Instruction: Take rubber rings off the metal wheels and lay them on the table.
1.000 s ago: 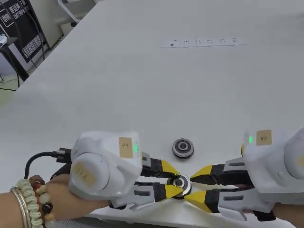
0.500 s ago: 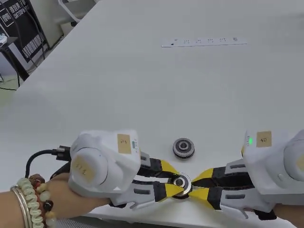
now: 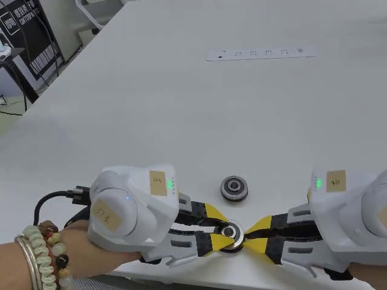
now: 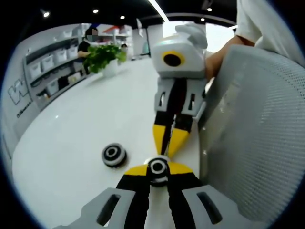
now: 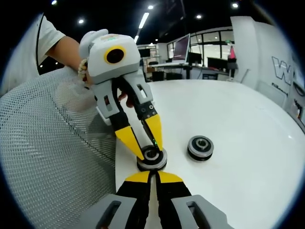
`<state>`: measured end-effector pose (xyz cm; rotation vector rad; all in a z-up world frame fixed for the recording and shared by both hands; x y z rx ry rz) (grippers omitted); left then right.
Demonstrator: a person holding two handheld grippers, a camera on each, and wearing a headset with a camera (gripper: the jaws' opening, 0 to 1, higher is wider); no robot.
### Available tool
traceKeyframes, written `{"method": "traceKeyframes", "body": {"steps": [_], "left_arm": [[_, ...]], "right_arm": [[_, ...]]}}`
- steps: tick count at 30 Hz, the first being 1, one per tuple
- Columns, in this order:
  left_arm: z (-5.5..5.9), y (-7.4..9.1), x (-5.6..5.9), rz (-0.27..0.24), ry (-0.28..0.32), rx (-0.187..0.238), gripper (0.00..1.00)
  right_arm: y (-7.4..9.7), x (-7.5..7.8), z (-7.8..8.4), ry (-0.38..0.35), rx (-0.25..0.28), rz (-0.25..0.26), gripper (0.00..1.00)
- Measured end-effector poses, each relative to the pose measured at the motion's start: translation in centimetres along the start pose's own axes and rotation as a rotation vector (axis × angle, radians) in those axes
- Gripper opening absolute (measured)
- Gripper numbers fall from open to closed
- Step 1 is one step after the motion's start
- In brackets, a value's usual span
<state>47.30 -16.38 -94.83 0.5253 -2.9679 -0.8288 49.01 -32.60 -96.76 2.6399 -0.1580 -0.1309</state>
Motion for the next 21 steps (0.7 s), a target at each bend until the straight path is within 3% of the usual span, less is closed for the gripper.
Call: {"method": "traceKeyframes", "body": {"steps": [9,13,16,21], "left_arm": [[-0.1,-0.1,0.0,0.003,-0.009,0.001,0.14],[-0.1,-0.2,0.0,0.005,-0.016,0.001,0.14],[-0.1,-0.3,0.0,0.005,-0.021,0.004,0.14],[-0.2,-0.6,0.0,0.002,-0.025,0.015,0.14]], "right_arm": [[0.2,0.2,-0.1,-0.005,-0.01,0.033,0.0],[0.6,0.4,0.3,-0.064,0.018,0.042,0.0],[1.0,0.5,0.4,-0.183,0.055,0.047,0.0],[1.4,0.9,0.9,-0.266,0.097,0.055,0.0]]}}
Point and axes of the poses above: the centre of the closed fingertips' face, and the gripper's own axes: y roughly backward along the fingers, x roughly to its right, z roughly out of its underside, the point moved 10 cm from there along y, roughly backward along the fingers, and after that the axes turned 7 degrees about x, right-handed, at the moved point
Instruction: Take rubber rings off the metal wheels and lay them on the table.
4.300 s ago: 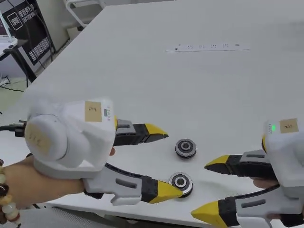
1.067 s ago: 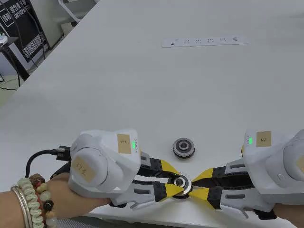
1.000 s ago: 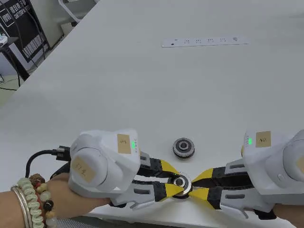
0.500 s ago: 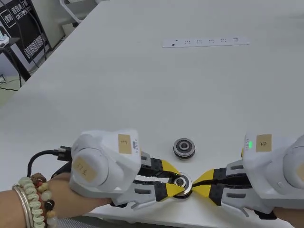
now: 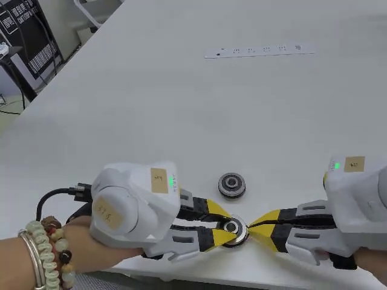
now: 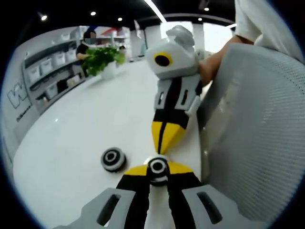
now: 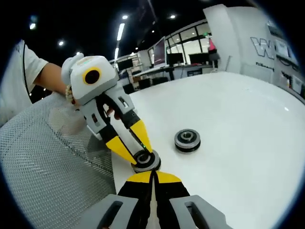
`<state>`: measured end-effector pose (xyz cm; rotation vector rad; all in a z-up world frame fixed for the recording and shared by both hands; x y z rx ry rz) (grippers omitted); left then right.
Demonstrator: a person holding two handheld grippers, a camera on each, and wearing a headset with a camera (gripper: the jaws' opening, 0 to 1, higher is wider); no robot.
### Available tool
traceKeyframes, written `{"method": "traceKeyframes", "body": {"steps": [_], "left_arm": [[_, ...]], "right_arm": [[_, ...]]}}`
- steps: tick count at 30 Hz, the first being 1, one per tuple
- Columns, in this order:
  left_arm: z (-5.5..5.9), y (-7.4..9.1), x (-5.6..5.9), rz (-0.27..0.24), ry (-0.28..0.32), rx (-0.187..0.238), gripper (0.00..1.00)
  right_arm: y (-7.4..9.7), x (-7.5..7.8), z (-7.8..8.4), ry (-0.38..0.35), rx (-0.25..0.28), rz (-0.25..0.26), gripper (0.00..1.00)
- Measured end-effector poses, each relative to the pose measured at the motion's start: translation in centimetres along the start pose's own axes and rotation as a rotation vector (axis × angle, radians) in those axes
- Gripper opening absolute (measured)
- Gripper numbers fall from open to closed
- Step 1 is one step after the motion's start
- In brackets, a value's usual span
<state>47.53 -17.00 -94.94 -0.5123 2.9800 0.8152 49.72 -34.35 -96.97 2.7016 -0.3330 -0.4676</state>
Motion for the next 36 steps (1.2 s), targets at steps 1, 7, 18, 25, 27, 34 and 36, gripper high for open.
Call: {"method": "traceKeyframes", "body": {"steps": [1,7,18,25,27,34,36], "left_arm": [[0.0,-0.03,-0.02,-0.001,0.001,0.0,0.14],[0.04,-0.25,-0.25,-0.004,0.007,0.018,0.14],[0.17,-0.26,-0.29,-0.001,0.013,0.036,0.14],[0.18,-0.32,-0.28,-0.003,0.012,0.037,0.14],[0.19,-0.32,-0.29,-0.002,0.008,0.037,0.14],[0.17,-0.32,-0.28,-0.001,0.004,0.035,0.14],[0.16,-0.31,-0.28,0.0,-0.001,0.034,0.14]], "right_arm": [[0.04,0.17,-0.01,-0.035,0.019,0.007,0.0],[0.2,0.77,0.37,-0.196,0.071,-0.003,0.0],[0.05,0.9,0.37,-0.36,0.113,-0.048,0.0],[0.05,0.86,0.28,-0.405,0.116,-0.057,0.0],[0.04,0.84,0.25,-0.43,0.114,-0.059,0.0],[0.03,0.66,0.13,-0.438,0.112,-0.068,0.0],[0.03,0.62,0.1,-0.44,0.112,-0.071,0.0]]}}
Point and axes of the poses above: the centre of the closed fingertips' face, and the gripper's own axes: y roughly backward along the fingers, x roughly to its right, z roughly out of its underside, the point moved 10 cm from there along y, roughly backward along the fingers, and after that the axes turned 7 degrees about x, right-handed, at the moved point
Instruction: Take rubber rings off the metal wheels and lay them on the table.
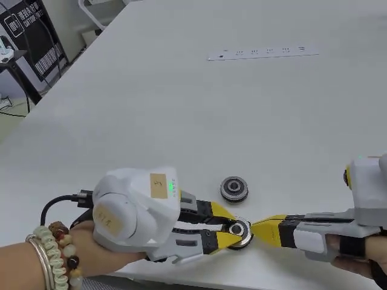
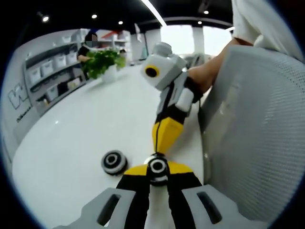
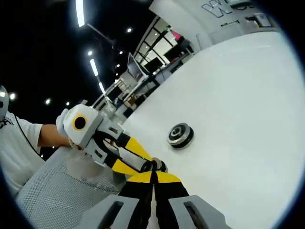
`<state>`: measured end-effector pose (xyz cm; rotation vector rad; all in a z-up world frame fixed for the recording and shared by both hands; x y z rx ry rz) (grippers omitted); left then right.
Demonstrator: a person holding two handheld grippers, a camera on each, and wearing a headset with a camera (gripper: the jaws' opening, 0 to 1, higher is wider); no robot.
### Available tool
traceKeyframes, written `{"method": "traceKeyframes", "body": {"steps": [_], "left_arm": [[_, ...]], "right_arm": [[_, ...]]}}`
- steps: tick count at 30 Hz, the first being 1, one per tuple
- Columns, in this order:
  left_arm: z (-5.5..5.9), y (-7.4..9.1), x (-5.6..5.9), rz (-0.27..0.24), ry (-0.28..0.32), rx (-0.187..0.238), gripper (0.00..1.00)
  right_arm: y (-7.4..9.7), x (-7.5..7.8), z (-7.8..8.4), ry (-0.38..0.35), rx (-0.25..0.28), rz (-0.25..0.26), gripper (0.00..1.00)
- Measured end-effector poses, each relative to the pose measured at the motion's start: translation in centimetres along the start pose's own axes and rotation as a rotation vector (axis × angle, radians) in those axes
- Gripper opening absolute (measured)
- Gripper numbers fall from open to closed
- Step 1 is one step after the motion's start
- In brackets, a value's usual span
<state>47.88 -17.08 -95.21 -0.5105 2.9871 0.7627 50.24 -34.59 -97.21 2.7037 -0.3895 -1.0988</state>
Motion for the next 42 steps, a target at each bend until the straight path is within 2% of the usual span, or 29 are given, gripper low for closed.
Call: {"method": "traceKeyframes", "body": {"steps": [16,42], "left_arm": [[-0.05,0.07,0.04,0.005,-0.018,-0.005,0.14],[-0.03,0.03,0.04,-0.001,-0.004,-0.005,0.14]], "right_arm": [[-0.17,-0.47,-0.12,0.017,-0.012,-0.011,0.0],[-0.63,-0.6,-0.12,0.017,-0.015,-0.053,0.0]]}}
Point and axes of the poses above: the centre of the closed fingertips' face, and the gripper's own axes: y roughly backward along the fingers, x roughly to its right, z roughly out of its underside, the point moved 10 cm from there along y, roughly backward along the fingers, and after that the axes turned 7 degrees about x, right-handed, at the moved point
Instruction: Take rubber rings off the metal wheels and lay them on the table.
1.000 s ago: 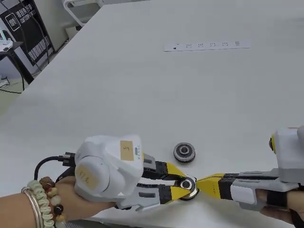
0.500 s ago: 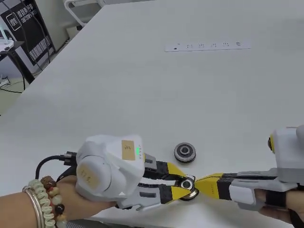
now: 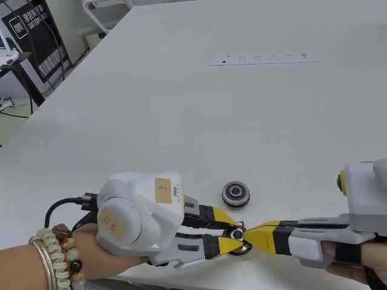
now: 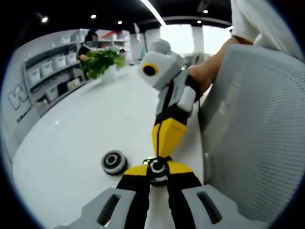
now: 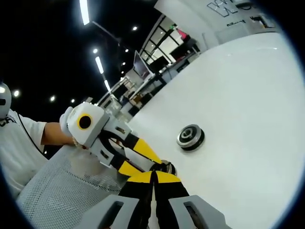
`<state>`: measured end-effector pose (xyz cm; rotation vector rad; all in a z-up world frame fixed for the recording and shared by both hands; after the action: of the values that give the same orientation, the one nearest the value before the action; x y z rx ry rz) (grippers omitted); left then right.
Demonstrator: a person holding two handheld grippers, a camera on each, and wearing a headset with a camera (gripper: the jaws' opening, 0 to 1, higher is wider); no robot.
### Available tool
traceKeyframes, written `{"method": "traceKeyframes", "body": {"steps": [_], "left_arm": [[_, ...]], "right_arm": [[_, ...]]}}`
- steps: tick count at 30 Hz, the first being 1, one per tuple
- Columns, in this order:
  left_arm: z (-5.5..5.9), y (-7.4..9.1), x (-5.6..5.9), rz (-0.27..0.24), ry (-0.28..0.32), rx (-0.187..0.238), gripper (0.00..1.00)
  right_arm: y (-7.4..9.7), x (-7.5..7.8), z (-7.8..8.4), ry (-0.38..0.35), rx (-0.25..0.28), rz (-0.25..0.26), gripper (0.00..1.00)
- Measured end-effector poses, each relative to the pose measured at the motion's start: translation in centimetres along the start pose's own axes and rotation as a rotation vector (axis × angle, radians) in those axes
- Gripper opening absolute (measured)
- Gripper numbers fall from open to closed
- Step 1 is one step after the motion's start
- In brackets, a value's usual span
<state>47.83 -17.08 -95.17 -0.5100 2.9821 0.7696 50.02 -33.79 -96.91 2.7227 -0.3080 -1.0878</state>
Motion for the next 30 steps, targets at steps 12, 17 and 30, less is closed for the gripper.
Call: {"method": "traceKeyframes", "body": {"steps": [12,17,30], "left_arm": [[0.0,0.0,0.0,0.0,0.002,0.001,0.14],[0.0,-0.1,0.0,0.0,0.002,0.002,0.14],[0.0,-0.1,0.0,-0.012,0.032,0.0,0.14]], "right_arm": [[-0.2,0.0,-0.1,0.004,0.0,-0.013,0.0],[-0.5,-0.6,-0.3,-0.009,0.031,-0.097,0.0],[-0.2,-0.2,-0.2,0.023,-0.001,-0.012,0.0]]}}
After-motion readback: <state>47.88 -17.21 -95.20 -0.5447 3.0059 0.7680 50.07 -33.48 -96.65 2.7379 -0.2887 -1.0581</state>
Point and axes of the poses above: the centre of the closed fingertips' face, and the gripper's own axes: y roughly backward along the fingers, x roughly to its right, z roughly out of its underside, the point moved 10 cm from there along y, roughly backward along the fingers, and after that the axes turned 7 degrees about x, right-handed, at the moved point
